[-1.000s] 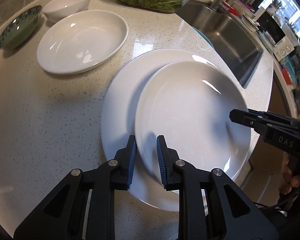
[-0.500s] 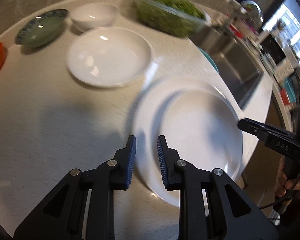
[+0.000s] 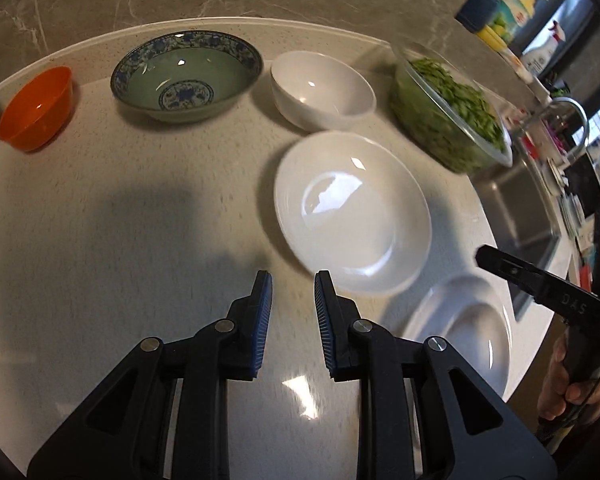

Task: Organize plates and bowls
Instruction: 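Close both grippers on the rim of the white deep dish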

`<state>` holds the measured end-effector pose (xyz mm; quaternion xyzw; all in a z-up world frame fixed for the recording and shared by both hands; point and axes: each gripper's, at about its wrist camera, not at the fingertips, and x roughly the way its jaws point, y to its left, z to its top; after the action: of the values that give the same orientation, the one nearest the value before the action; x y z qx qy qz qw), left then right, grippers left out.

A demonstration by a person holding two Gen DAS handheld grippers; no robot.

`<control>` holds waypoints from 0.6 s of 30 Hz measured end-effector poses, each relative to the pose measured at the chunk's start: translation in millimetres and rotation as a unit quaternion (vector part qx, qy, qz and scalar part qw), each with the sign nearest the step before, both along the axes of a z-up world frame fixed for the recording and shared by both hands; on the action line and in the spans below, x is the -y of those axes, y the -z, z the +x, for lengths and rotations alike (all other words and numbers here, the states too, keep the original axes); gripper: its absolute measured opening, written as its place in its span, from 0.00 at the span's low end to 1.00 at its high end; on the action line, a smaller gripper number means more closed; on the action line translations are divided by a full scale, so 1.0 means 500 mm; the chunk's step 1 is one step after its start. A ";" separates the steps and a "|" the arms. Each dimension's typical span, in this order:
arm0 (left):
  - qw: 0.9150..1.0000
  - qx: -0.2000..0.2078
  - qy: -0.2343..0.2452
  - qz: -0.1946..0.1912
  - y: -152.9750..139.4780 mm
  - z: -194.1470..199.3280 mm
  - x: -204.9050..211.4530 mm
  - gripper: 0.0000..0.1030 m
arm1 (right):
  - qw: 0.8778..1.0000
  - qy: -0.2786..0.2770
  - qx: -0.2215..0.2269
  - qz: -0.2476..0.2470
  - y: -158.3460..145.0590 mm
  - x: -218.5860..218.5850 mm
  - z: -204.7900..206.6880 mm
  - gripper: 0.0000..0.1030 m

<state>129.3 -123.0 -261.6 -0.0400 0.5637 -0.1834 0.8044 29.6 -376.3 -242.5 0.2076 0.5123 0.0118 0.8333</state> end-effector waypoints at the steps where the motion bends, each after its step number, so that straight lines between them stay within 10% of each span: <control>1: 1.000 -0.004 -0.003 -0.003 0.006 0.016 0.006 0.20 | 1.000 -0.004 -0.003 0.001 0.004 -0.006 0.019 0.31; 18: 0.996 -0.064 -0.049 -0.030 0.100 0.162 0.032 0.20 | 0.997 -0.004 -0.071 0.027 0.095 -0.021 0.171 0.23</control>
<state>210.1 -139.1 -311.6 -0.1027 0.6055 -0.1578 0.7733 115.4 -365.6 -289.8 0.2280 0.5703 0.0146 0.7890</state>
